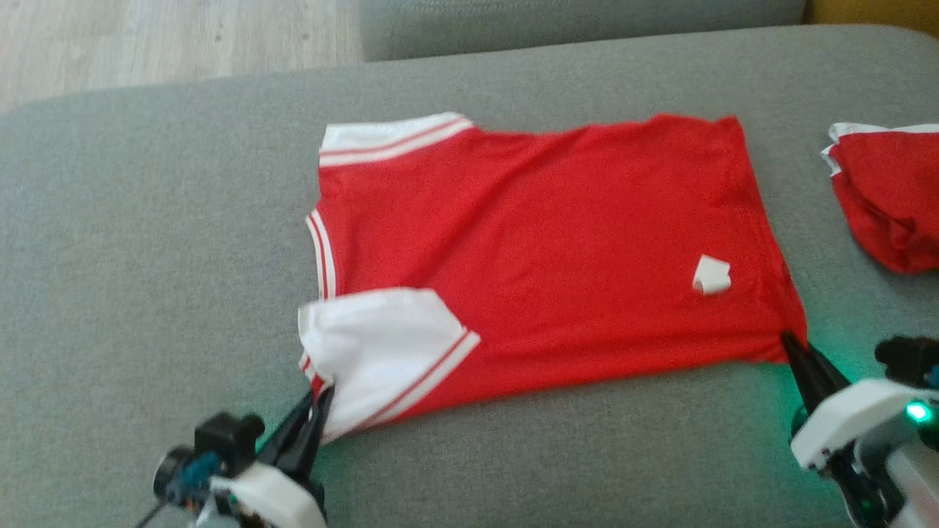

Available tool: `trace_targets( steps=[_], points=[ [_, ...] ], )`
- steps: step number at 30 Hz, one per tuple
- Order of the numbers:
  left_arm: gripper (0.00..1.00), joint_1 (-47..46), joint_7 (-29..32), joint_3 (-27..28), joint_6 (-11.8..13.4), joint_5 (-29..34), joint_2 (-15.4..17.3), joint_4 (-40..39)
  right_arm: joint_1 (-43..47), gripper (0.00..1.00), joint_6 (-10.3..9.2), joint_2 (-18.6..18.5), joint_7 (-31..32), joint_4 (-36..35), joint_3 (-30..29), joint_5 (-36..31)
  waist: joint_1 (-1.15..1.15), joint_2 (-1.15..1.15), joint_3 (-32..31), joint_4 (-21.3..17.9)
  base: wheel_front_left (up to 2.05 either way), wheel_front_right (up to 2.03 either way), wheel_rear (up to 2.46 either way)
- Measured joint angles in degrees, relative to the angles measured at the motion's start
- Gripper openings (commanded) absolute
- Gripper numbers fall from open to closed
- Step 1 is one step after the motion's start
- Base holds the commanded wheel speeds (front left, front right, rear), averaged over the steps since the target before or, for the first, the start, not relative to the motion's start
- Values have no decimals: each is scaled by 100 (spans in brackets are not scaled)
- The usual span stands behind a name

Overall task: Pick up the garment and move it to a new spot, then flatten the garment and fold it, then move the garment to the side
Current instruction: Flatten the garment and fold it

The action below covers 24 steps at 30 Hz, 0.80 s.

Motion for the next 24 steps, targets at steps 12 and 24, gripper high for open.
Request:
trace_targets(
  steps=[12,24],
  points=[
    [0,1048,459,-60,392,-249,337,-1202,811,0,0,-277,276,-532,-231,94,0,0,-131,-35,0,0,0],
    [100,887,660,-157,482,-249,339,-1194,1013,100,0,-159,405,-734,-802,-202,0,0,-98,-46,0,0,0]
  ],
)
